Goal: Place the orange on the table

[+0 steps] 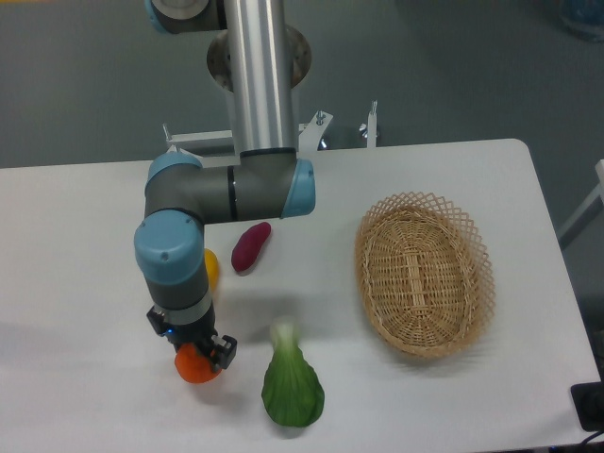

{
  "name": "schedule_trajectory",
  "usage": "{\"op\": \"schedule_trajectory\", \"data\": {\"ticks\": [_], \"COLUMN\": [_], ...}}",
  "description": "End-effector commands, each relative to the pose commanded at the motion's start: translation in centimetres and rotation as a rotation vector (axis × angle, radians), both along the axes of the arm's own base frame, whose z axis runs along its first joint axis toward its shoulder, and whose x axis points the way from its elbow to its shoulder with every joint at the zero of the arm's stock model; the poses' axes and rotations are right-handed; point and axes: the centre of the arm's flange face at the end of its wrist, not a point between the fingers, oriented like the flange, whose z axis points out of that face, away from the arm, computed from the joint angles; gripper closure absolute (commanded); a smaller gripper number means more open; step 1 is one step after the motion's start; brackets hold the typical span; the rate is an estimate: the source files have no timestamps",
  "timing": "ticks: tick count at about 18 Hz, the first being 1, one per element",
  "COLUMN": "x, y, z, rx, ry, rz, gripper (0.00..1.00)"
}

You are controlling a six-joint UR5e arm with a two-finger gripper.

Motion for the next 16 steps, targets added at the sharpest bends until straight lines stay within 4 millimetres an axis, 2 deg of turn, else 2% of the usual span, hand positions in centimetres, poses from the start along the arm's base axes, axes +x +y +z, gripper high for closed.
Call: {"op": "schedule_trajectory", "data": {"ticks": [11, 16], "x": [0.25, -0.22], "y": [0.00, -0.10], "z": [-0.64, -0.45], "rx": [-0.017, -0.031], "ry": [0.013, 0.058], "rz": [-0.001, 0.001], "gripper": [0.30, 0.01]}}
